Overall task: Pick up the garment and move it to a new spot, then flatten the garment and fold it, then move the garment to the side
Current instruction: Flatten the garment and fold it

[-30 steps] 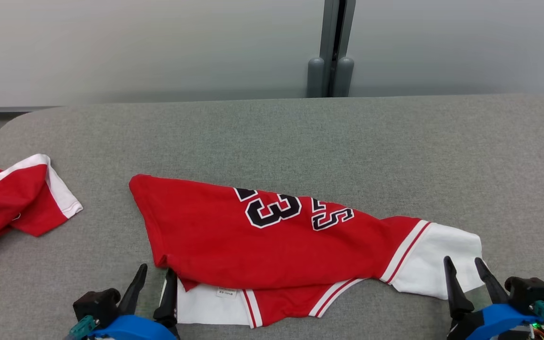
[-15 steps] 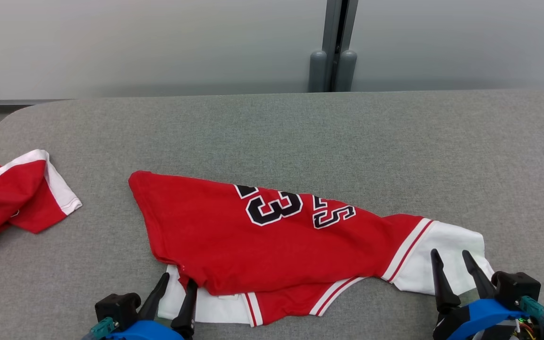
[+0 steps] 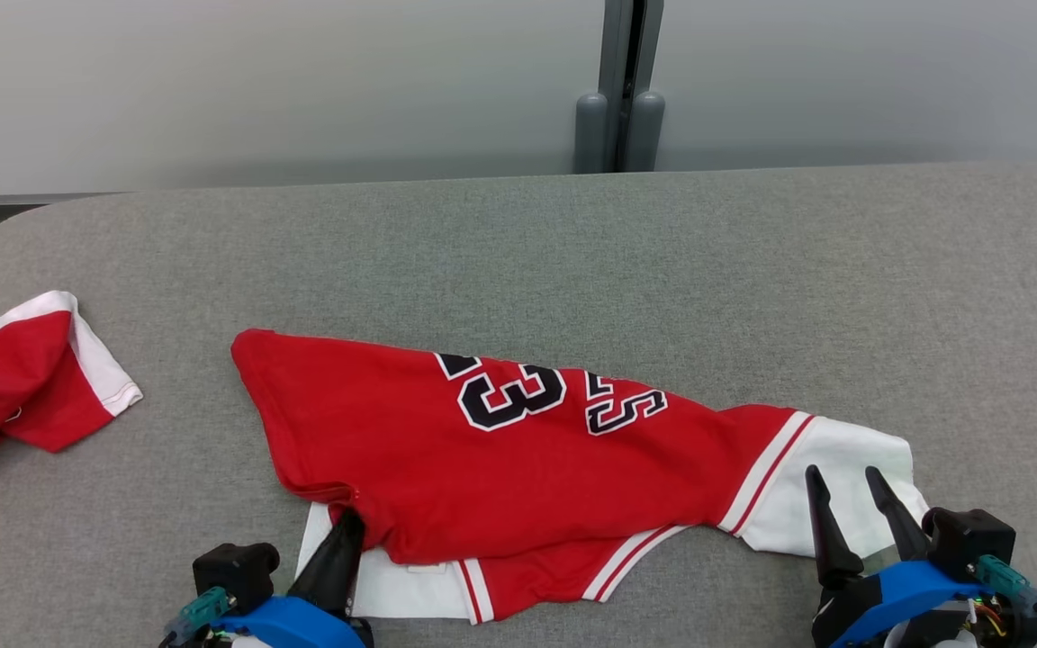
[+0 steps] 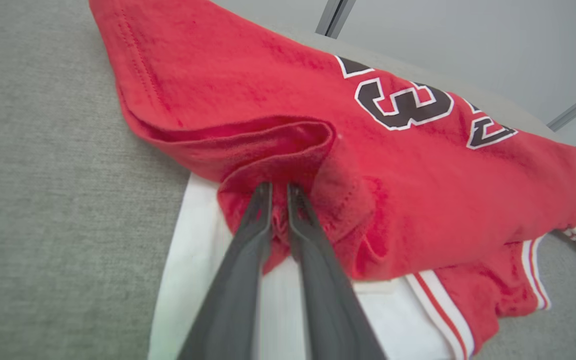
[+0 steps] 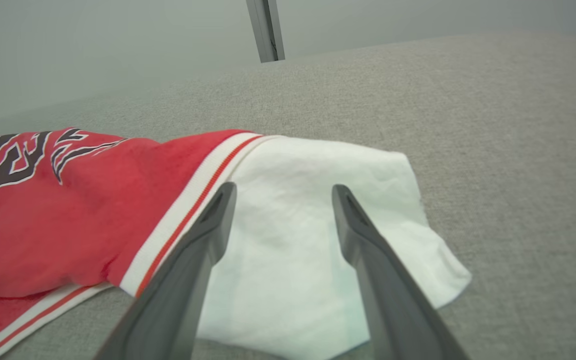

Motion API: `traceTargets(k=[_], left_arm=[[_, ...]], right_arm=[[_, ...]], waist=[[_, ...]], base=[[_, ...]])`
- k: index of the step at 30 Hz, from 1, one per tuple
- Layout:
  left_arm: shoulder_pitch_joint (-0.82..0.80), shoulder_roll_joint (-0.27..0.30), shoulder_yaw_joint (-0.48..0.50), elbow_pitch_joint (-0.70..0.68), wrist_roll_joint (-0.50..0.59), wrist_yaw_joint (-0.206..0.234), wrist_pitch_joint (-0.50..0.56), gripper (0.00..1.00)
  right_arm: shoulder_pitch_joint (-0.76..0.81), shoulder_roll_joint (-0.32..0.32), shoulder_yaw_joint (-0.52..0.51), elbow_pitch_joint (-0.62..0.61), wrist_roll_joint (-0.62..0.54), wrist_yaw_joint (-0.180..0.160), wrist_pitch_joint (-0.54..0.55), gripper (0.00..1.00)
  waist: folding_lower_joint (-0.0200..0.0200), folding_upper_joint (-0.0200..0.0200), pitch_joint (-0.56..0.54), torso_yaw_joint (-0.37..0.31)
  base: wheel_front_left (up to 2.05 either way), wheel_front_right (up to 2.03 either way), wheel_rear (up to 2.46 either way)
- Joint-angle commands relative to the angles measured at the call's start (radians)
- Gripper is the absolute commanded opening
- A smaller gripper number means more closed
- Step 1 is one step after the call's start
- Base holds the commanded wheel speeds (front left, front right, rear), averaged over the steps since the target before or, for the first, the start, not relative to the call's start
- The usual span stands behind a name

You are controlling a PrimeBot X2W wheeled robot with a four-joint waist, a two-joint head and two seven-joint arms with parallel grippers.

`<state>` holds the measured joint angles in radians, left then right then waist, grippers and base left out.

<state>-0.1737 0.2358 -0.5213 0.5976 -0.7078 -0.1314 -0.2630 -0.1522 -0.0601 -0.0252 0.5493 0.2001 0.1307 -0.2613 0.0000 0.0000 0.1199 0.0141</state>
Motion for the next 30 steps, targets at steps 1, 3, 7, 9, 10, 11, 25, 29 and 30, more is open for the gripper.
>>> traceTargets(k=[1, 3, 7, 9, 10, 11, 25, 29, 30], left_arm=[[-0.016, 0.004, -0.001, -0.001, -0.005, 0.001, -0.003, 0.00], [-0.015, 0.007, -0.012, -0.010, -0.015, 0.001, -0.003, 0.00], [0.005, 0.008, 0.022, -0.063, -0.013, 0.001, -0.003, 0.00], [0.024, 0.003, 0.052, -0.099, -0.001, 0.001, -0.003, 0.00], [0.034, 0.001, 0.064, -0.116, 0.006, 0.001, -0.003, 0.00], [0.046, -0.002, 0.075, -0.132, 0.012, 0.001, -0.003, 0.00], [0.094, 0.000, 0.209, -0.031, 0.059, 0.001, -0.003, 1.00], [0.072, -0.011, 0.306, -0.019, 0.111, 0.012, -0.003, 1.00], [0.072, -0.017, 0.331, -0.027, 0.132, 0.018, -0.003, 1.00]], right_arm=[[-0.008, 0.003, 0.001, -0.002, -0.002, 0.000, -0.005, 1.00], [-0.001, 0.004, -0.001, 0.002, 0.003, 0.000, -0.005, 1.00], [0.017, 0.005, -0.008, 0.009, 0.018, 0.000, -0.005, 1.00], [0.025, 0.006, -0.008, 0.012, 0.027, 0.000, -0.005, 1.00], [0.030, 0.006, -0.007, 0.014, 0.034, 0.000, -0.005, 1.00], [0.034, 0.006, -0.007, 0.017, 0.039, 0.000, -0.005, 1.00], [0.044, 0.007, 0.027, 0.024, 0.059, 0.000, -0.005, 1.00], [0.050, 0.008, 0.007, -0.015, 0.041, 0.000, -0.005, 1.00], [0.057, 0.007, 0.000, -0.030, 0.042, 0.000, -0.005, 1.00]], waist=[[0.0000, 0.0000, -0.001, 0.001], [0.0000, 0.0000, -0.009, 0.009], [0.0000, 0.0000, -0.039, 0.037], [0.0000, 0.0000, -0.061, 0.054], [0.0000, 0.0000, -0.072, 0.063], [0.0000, 0.0000, -0.083, 0.072], [0.0000, 0.0000, -0.104, 0.100], [0.0000, 0.0000, -0.103, 0.077], [0.0000, 0.0000, -0.105, 0.071]], base=[[0.00, 0.00, 0.00], [0.00, 0.00, 0.00], [0.00, 0.00, 0.00], [0.00, 0.00, 0.00], [0.00, 0.00, 0.00], [0.00, 0.00, 0.00], [0.00, 0.00, 0.00], [0.00, 0.00, 0.00], [0.00, 0.00, 0.00]])
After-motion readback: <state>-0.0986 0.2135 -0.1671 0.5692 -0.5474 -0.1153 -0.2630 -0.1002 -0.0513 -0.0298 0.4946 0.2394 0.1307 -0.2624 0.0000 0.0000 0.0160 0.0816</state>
